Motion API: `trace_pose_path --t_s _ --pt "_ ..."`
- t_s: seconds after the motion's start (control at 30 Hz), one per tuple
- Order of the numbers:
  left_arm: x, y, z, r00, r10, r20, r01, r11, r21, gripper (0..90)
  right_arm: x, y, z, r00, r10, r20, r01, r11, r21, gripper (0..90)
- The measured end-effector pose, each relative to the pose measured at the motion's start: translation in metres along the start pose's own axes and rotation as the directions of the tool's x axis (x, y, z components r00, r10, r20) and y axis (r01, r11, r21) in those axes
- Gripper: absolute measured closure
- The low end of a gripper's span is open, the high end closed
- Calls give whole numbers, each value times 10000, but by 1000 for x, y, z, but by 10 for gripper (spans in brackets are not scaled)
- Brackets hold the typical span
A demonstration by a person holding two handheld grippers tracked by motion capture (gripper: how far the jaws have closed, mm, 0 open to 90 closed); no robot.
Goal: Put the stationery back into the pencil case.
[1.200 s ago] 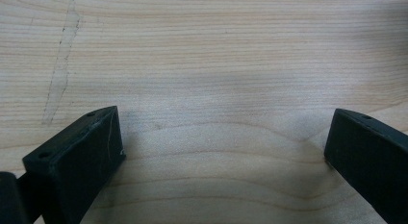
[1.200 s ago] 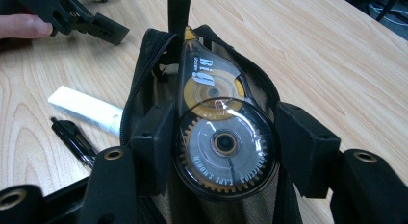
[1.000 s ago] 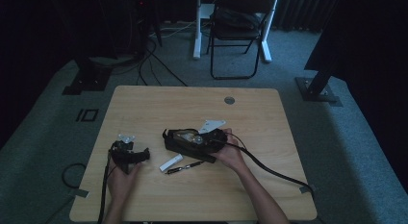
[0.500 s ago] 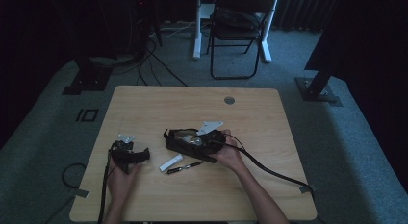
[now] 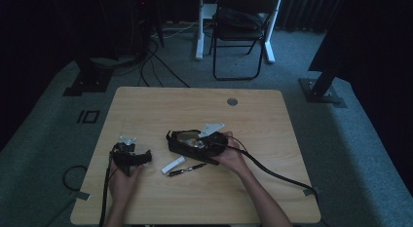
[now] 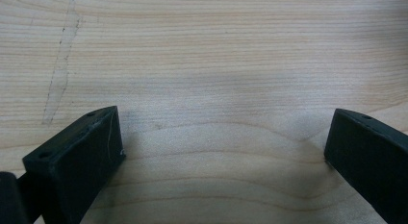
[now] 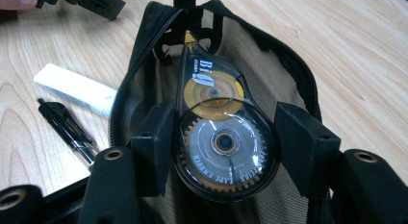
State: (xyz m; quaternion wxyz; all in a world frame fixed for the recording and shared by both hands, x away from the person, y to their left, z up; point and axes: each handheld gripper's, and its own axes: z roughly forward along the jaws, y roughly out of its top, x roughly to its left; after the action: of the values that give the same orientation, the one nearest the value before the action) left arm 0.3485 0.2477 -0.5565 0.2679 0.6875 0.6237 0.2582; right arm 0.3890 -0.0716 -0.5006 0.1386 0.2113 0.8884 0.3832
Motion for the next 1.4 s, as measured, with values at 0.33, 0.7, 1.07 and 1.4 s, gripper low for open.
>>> trace_pose_path --t_s 0.33,0.7,1.07,1.4 --pt "0 0 0 10000 -4 -2 4 10000 -4 0 -1 0 0 9999 71 -109 -70 9999 112 414" --pt "0 0 0 10000 -5 1 5 10000 -7 0 -1 0 -1 9999 35 -149 -33 9999 158 410" --pt "0 0 0 10000 -58 10 58 10000 -58 0 0 3 -10 10000 -44 32 45 9999 -163 381" --pt "0 0 0 10000 12 8 -12 10000 -1 0 7 9 -27 9992 -369 161 382 9953 -889 450"
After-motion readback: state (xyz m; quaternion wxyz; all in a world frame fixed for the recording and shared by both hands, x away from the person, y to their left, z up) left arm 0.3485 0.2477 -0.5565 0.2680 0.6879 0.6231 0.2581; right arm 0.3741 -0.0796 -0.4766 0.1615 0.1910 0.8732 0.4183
